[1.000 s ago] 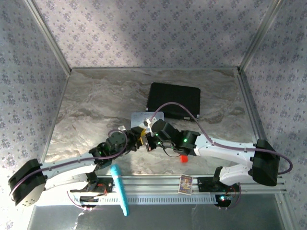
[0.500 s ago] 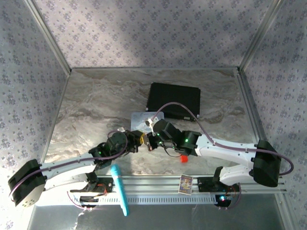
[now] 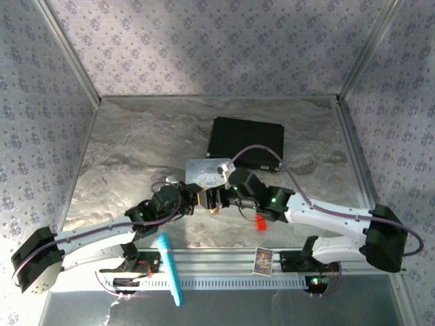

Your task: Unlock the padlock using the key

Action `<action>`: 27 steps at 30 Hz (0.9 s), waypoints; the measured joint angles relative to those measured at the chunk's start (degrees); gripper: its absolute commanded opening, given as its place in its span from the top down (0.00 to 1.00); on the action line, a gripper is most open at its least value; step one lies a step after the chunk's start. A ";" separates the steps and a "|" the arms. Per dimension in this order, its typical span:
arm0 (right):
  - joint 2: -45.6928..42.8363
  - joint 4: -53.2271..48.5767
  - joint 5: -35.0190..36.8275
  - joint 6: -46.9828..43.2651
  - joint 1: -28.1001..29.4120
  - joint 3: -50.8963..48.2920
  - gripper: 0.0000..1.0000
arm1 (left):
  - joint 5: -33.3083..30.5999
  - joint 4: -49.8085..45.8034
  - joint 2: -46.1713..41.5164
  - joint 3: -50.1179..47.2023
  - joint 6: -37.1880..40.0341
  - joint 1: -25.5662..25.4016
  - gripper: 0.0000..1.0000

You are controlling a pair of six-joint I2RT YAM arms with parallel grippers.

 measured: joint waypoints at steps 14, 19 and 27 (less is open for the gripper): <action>3.06 37.88 -21.14 16.90 -7.58 -6.25 0.43 | 0.72 16.02 -3.65 1.77 27.76 5.57 1.00; 4.11 41.20 -23.08 18.01 -7.26 -6.12 0.53 | 2.67 21.00 -3.65 1.79 29.97 5.57 1.00; 5.46 45.09 -24.44 19.52 -7.45 -6.01 0.77 | 3.80 24.26 -3.67 1.81 30.82 5.68 1.00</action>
